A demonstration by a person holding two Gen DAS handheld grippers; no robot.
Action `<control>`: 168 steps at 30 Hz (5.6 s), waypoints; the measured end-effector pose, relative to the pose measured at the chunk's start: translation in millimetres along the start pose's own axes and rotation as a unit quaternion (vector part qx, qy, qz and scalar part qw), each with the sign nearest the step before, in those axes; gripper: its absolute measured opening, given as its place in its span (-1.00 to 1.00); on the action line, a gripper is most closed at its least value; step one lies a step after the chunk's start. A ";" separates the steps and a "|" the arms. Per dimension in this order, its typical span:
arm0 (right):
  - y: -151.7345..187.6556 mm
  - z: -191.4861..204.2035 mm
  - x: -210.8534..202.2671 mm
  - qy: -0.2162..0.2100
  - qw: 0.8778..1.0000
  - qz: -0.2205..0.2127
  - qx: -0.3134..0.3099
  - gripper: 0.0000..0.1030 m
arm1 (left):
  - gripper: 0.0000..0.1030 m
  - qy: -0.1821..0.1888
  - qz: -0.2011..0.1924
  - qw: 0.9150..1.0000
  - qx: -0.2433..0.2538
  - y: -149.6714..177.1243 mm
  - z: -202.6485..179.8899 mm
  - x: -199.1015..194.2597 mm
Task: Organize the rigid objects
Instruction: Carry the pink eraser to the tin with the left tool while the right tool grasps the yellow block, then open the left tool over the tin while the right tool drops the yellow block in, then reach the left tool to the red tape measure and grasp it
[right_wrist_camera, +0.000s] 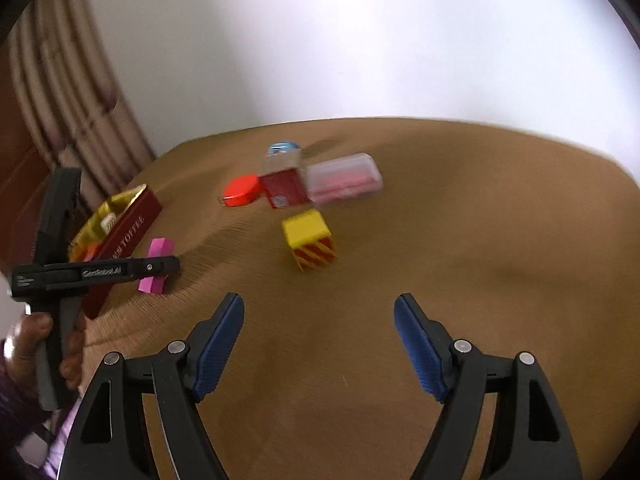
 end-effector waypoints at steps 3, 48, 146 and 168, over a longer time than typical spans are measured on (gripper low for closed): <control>-13.1 3.2 22.3 -0.001 1.000 0.017 -0.022 0.46 | -0.39 0.003 0.001 1.000 -0.002 3.0 10.2 -5.9; -10.0 8.3 52.4 0.044 0.999 0.018 -0.003 -0.45 | -0.39 -0.155 0.026 0.984 -0.088 -37.0 244.5 -70.9; -9.6 -53.8 -47.5 0.131 0.981 -0.116 0.086 0.98 | 0.06 -0.039 0.043 0.998 0.035 -101.4 -48.5 28.0; -5.0 -47.2 -52.8 0.098 0.985 -0.113 0.091 0.99 | 0.11 -0.021 0.031 0.999 0.019 -127.1 -60.6 84.7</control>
Point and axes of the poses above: each gripper's, at about its wrist camera, not at the fingertips, and x roughly the way its jaws point, z to its left, y to its underside, the point moved 7 cm from there along x, roughly the way its jaws point, and after that the axes turned 8 degrees about -y, right-handed, at the moved point
